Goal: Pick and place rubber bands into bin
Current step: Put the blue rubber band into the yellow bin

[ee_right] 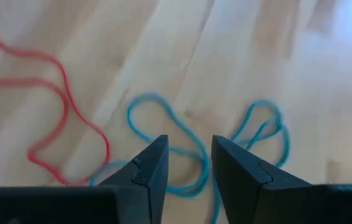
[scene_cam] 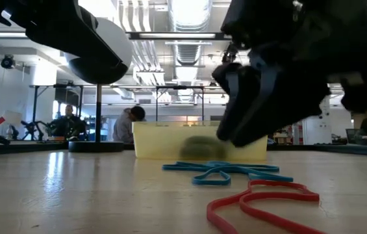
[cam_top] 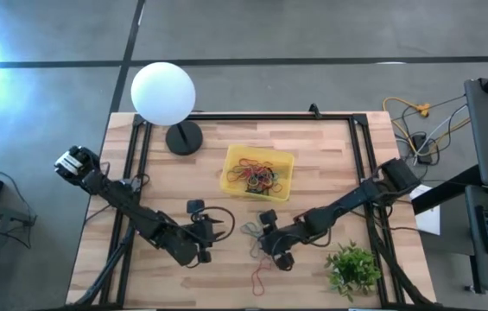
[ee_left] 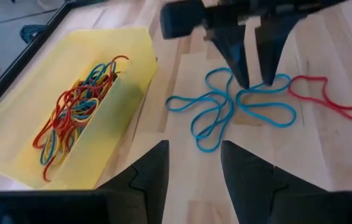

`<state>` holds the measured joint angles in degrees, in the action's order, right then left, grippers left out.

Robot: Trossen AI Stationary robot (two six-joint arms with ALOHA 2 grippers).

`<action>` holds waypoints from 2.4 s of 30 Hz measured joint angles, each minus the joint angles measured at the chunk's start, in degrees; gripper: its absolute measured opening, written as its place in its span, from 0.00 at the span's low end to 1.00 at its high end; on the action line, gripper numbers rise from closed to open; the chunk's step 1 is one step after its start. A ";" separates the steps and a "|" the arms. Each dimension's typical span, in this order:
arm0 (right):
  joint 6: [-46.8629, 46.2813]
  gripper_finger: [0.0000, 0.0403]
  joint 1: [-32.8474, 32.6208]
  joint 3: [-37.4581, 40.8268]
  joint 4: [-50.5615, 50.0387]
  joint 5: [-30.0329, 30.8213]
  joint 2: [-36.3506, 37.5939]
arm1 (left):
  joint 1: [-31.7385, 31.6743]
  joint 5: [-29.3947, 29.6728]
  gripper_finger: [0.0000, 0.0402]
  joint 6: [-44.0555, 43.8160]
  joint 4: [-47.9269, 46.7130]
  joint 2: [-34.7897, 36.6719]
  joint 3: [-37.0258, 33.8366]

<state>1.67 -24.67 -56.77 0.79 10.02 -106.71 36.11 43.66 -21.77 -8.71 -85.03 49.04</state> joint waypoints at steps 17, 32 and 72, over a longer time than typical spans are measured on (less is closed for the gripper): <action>-3.83 0.28 3.56 -7.36 -12.02 -4.36 -6.37 | 0.01 0.00 0.32 -0.40 -0.41 -0.08 -0.08; -4.82 0.21 4.31 -6.21 -12.21 -8.28 -6.12 | 0.01 0.15 0.32 -0.53 -0.16 -0.11 -0.72; 1.91 0.02 3.56 -7.48 -19.05 2.12 9.45 | -0.02 0.15 0.32 -1.89 1.05 -0.11 -1.84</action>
<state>3.59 -21.10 -64.25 -18.26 12.14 -97.26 36.10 43.81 -23.66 -7.66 -85.14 47.20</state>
